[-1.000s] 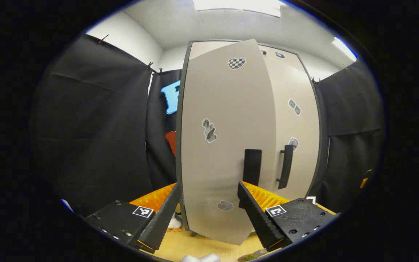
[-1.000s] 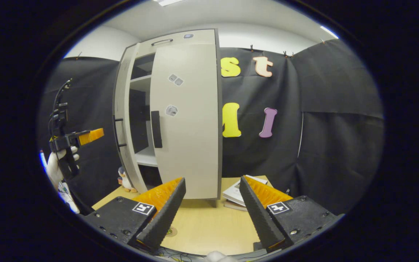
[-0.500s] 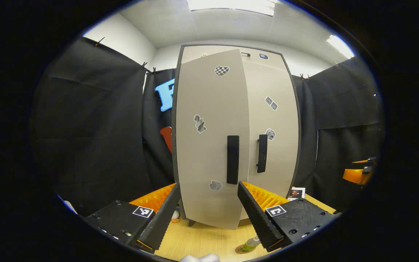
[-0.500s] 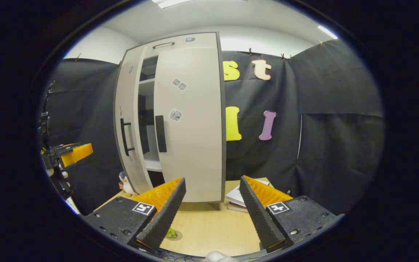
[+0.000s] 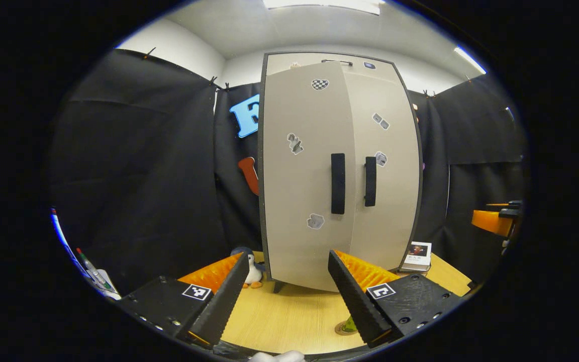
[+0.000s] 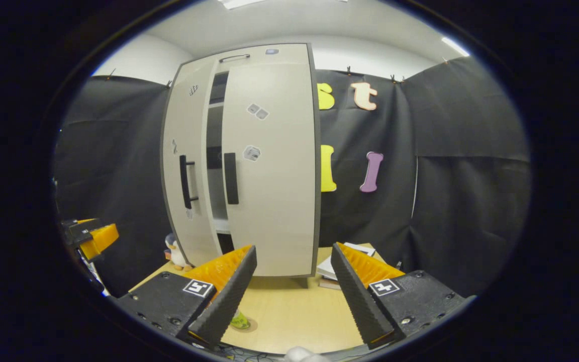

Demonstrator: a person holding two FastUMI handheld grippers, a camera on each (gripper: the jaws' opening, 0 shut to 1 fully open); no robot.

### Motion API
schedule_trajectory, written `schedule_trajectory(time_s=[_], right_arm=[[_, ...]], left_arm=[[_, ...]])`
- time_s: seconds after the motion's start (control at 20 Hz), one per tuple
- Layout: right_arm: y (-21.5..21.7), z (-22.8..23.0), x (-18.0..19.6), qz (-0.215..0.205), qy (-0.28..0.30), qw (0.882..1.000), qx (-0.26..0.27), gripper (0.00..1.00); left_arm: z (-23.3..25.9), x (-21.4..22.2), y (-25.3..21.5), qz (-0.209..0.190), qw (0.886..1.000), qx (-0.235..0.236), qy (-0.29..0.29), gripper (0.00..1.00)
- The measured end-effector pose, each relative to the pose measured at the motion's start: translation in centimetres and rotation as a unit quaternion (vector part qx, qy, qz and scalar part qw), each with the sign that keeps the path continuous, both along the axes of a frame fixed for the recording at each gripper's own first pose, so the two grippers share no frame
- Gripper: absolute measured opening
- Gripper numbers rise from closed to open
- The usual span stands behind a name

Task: Grasp the bottle in the cabinet with the left hand and place it on the coaster, then close the right door with the right hand and the left door with the left hand.

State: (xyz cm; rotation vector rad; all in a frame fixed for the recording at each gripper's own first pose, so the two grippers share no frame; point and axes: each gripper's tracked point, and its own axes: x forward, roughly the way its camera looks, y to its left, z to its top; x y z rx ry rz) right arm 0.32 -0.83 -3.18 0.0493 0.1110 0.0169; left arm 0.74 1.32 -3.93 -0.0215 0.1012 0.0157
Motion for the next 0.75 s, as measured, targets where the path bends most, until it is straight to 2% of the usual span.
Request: schedule_trajectory(time_s=[0.75], right_arm=[[0.6, 0.5, -0.7, 0.001, -0.009, 1.000, -0.019, 0.98]], left_arm=[[0.5, 1.2, -1.6, -0.027, 1.000, 0.003, -0.009, 0.96]])
